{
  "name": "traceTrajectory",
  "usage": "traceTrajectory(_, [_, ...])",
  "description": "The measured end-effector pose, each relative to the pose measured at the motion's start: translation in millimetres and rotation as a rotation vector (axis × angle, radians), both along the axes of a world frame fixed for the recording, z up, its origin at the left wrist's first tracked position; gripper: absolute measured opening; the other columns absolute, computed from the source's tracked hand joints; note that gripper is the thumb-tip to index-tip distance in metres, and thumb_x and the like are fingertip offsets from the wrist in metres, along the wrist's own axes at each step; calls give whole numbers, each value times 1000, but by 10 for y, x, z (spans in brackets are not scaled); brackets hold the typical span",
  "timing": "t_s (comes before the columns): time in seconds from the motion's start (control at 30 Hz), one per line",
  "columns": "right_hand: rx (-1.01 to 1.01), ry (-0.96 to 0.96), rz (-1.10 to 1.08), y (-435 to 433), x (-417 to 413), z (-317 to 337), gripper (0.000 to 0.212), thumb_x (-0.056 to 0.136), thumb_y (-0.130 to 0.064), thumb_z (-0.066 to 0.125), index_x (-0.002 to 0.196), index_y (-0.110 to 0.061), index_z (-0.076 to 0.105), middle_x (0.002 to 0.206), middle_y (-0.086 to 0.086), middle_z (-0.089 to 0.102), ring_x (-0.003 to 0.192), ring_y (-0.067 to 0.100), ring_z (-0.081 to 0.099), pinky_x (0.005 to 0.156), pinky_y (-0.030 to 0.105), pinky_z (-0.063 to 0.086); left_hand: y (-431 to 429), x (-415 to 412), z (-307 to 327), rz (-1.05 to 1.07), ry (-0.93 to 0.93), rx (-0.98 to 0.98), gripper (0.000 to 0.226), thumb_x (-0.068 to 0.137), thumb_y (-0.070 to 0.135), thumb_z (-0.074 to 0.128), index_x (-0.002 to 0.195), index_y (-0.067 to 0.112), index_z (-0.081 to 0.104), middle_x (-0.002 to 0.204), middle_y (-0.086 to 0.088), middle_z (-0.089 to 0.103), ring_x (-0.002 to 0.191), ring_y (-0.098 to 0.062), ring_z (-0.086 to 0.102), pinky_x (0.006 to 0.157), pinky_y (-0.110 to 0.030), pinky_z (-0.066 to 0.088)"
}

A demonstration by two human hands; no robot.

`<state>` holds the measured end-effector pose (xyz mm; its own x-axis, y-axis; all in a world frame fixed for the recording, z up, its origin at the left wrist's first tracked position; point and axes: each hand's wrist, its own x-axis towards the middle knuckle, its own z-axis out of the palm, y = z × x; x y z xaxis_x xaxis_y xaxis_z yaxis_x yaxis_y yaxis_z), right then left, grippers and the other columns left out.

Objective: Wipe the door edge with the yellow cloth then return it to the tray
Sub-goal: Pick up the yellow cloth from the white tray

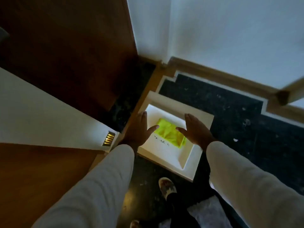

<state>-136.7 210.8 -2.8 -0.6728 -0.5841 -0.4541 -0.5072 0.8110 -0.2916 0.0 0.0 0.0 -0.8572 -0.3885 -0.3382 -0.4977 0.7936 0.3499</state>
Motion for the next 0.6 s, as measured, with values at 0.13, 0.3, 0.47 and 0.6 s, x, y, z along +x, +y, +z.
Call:
traceTrajectory(0.13, [113, -207, -52, -48, 12, -730, 95, 94, -64, 50, 161, -8, 11, 170, 14, 18, 156, 31, 24, 124, 45, 26, 24, -206, -786, -129, -253, 33, 100, 96, 54, 63, 162, -4, 15, 171, -21, 21, 160, -35, 20, 131, -42, 22])
traceTrajectory(0.3, [171, -212, -96, -138, -51, -1399, 80, 100, -42, 56, 156, 2, 21, 159, 24, 33, 146, 37, 38, 117, 45, 37, 207, -485, -1499, 10, -276, 154, 92, 95, 46, 68, 159, -3, 23, 167, -22, 25, 157, -37, 25, 127, -45, 27])
traceTrajectory(0.47, [163, -14, -46, -121, -3, -1754, 46, 97, -25, 59, 134, 2, 49, 132, 26, 50, 121, 44, 52, 100, 47, 47, 359, -583, -1850, 204, -163, 32, 60, 95, 41, 67, 138, 3, 51, 148, -18, 47, 139, -39, 45, 107, -50, 47])
traceTrajectory(0.6, [71, -128, -188, -184, -96, -1797, 39, 84, -15, 71, 118, 1, 64, 119, 26, 63, 116, 42, 59, 91, 42, 50, 305, -664, -1869, 327, -162, 151, 46, 90, 23, 72, 129, 2, 62, 136, -20, 66, 131, -39, 58, 106, -45, 50])
